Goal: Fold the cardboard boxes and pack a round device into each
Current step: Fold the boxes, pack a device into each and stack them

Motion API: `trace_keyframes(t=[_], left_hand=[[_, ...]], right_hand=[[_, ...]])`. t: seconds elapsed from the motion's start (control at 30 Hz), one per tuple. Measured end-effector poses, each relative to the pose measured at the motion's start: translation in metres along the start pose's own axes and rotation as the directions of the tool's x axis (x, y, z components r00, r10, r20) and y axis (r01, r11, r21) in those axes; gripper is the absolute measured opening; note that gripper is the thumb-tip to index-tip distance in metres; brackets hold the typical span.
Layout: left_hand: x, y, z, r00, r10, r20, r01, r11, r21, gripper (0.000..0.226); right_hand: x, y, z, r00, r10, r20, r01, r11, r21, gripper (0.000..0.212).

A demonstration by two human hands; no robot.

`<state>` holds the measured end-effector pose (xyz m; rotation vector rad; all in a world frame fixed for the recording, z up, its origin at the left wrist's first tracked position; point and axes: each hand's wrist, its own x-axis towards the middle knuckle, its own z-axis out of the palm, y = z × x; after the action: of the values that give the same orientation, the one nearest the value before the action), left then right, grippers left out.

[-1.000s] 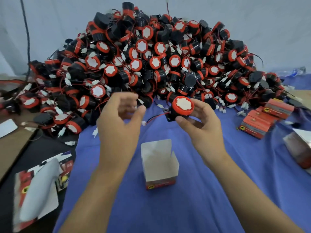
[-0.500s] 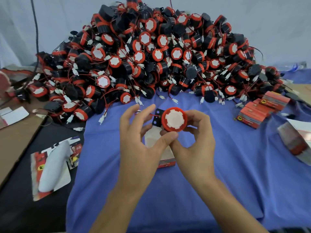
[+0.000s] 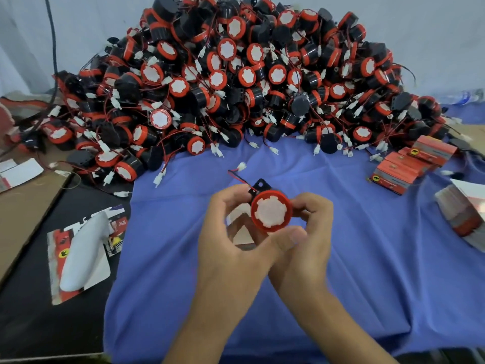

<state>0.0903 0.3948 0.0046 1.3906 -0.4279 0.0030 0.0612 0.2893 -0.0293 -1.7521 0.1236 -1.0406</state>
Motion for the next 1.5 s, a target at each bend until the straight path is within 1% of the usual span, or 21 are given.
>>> trace_keyframes(t=[0.03,0.07,0.17,0.2,0.3,0.37,0.4,0.47,0.53,0.57,0.6,0.73,0.8,0.9,0.97,1.07,1.17,1.23,1.3,1.4,1.5], left_hand=[[0.001,0.001,0.0,0.999,0.021,0.037,-0.023,0.997,0.077,0.067],[0.002,0.002,-0.001,0.998,0.035,0.055,-0.043,0.989,0.142,0.066],[0.011,0.001,-0.009,0.988,0.088,0.126,-0.114,0.969,0.22,0.06],[0.013,0.001,-0.013,0.983,0.114,0.145,-0.143,0.966,0.216,0.058],[0.023,0.001,-0.025,0.975,0.154,0.161,-0.174,0.978,0.118,0.055],[0.032,0.001,-0.034,0.968,0.144,0.204,-0.153,0.988,0.032,0.052],[0.036,0.001,-0.038,0.964,0.139,0.228,-0.145,0.989,0.009,0.049],[0.044,0.003,-0.043,0.96,0.12,0.252,-0.12,0.993,-0.015,0.046],[0.051,0.004,-0.046,0.957,0.086,0.279,-0.078,0.996,-0.038,0.048],[0.055,0.004,-0.047,0.951,0.074,0.299,-0.066,0.997,-0.035,0.049],[0.059,0.002,-0.048,0.948,0.065,0.313,-0.064,0.998,-0.013,0.049],[0.069,-0.006,-0.051,0.951,0.061,0.304,-0.134,0.965,0.224,0.047],[0.07,-0.009,-0.052,0.938,0.068,0.34,-0.186,0.926,0.329,0.047],[0.067,-0.01,-0.05,0.911,0.023,0.411,-0.204,0.892,0.403,0.05],[0.064,-0.009,-0.048,0.894,0.004,0.449,-0.214,0.882,0.419,0.053],[0.063,-0.007,-0.046,0.871,0.011,0.491,-0.29,0.818,0.497,0.06],[0.064,-0.009,-0.049,0.87,-0.047,0.49,-0.281,0.771,0.572,0.065],[0.066,-0.011,-0.053,0.86,-0.091,0.502,-0.287,0.727,0.624,0.067],[0.068,-0.015,-0.056,0.836,-0.137,0.531,-0.296,0.703,0.647,0.071],[0.071,-0.024,-0.059,0.816,-0.168,0.553,-0.264,0.742,0.616,0.074],[0.071,-0.03,-0.057,0.814,-0.133,0.565,-0.297,0.741,0.603,0.067]], right_hand=[[-0.002,-0.001,0.002,1.0,-0.017,0.012,0.017,0.999,0.028,0.033],[-0.004,-0.002,0.003,1.0,-0.026,0.012,0.026,1.0,0.007,0.031],[-0.003,-0.002,0.001,0.995,-0.103,0.004,0.103,0.988,-0.113,0.044],[-0.004,0.0,-0.001,0.993,-0.118,0.007,0.118,0.982,-0.146,0.048],[0.008,0.004,-0.008,0.994,-0.068,0.091,0.08,0.987,-0.136,0.066],[0.026,0.009,-0.021,0.989,-0.046,0.137,0.077,0.969,-0.233,0.078],[0.036,0.01,-0.028,0.986,0.007,0.168,0.038,0.965,-0.26,0.081],[0.054,0.011,-0.039,0.957,0.188,0.22,-0.137,0.964,-0.227,0.075],[0.065,0.009,-0.043,0.916,0.302,0.263,-0.277,0.952,-0.13,0.049],[0.068,0.009,-0.044,0.916,0.312,0.253,-0.293,0.95,-0.111,0.037],[0.069,0.007,-0.045,0.921,0.311,0.233,-0.293,0.95,-0.108,0.03],[0.065,-0.004,-0.045,0.928,0.319,0.194,-0.306,0.947,-0.095,0.023],[0.06,-0.012,-0.042,0.914,0.335,0.229,-0.31,0.94,-0.14,0.016],[0.054,-0.024,-0.035,0.882,0.346,0.319,-0.303,0.936,-0.179,0.007],[0.052,-0.03,-0.032,0.868,0.349,0.354,-0.297,0.935,-0.194,0.007],[0.051,-0.031,-0.031,0.854,0.387,0.348,-0.319,0.917,-0.239,0.016],[0.054,-0.03,-0.032,0.822,0.4,0.406,-0.329,0.914,-0.236,0.026],[0.055,-0.028,-0.032,0.799,0.37,0.474,-0.312,0.929,-0.198,0.03],[0.056,-0.026,-0.033,0.8,0.308,0.515,-0.244,0.951,-0.189,0.028],[0.058,-0.016,-0.033,0.838,0.205,0.506,-0.033,0.944,-0.327,0.037],[0.059,-0.008,-0.028,0.862,0.133,0.49,0.119,0.885,-0.451,0.031]])
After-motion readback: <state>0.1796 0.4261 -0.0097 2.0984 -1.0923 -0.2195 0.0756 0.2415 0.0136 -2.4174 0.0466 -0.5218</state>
